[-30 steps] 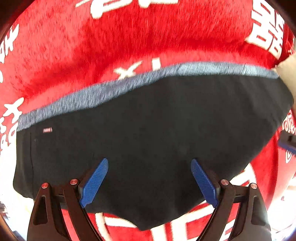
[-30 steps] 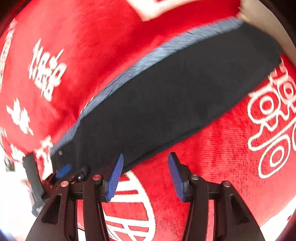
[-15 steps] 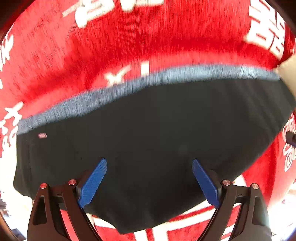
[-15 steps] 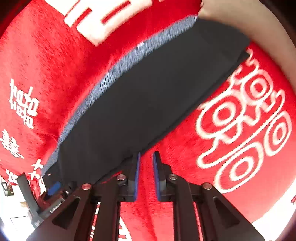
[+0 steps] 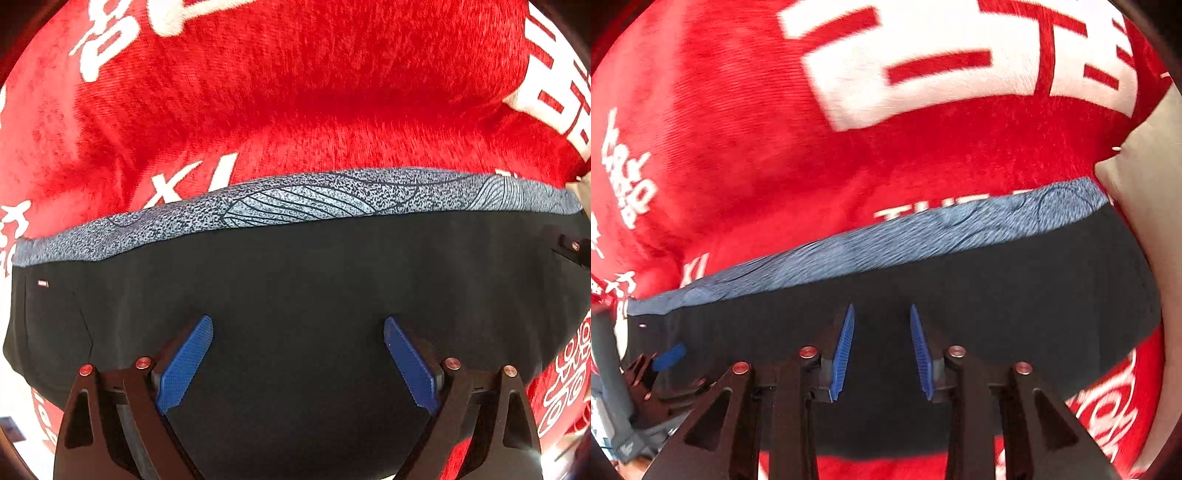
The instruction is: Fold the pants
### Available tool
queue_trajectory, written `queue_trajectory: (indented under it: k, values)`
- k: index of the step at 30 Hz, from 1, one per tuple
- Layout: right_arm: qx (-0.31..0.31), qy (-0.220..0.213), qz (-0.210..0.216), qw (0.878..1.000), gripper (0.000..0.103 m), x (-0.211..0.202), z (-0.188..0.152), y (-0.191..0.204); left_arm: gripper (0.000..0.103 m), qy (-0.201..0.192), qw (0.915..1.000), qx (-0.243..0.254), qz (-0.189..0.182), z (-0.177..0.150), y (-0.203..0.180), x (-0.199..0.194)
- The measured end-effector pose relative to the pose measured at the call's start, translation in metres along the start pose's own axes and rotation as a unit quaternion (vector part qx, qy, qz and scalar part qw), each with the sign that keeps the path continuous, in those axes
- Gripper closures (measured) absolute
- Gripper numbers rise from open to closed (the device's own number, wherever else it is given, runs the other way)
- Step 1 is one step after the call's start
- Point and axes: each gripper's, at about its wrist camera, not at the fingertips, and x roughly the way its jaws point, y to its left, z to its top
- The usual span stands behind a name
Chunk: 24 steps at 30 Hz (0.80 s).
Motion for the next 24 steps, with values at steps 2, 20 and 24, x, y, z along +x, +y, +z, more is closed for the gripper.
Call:
queue_trajectory:
  k: [2,20,24]
  values:
    - [0.008,-0.005,0.003,1.000,0.069,0.005,0.009,-0.020,0.003,-0.004,1.0000,-0.006,0.003,-0.001,0.001,0.000]
    - [0.106,-0.062,-0.112,0.986,0.050,-0.063,-0.019,-0.115,0.001,0.003,0.9998,-0.006,0.017,0.006,-0.006,0.005]
    - [0.079,-0.055,-0.117,0.989,0.043,-0.050,-0.050,-0.116,0.001,0.002,0.9998,-0.009,0.018,-0.003,-0.010,-0.002]
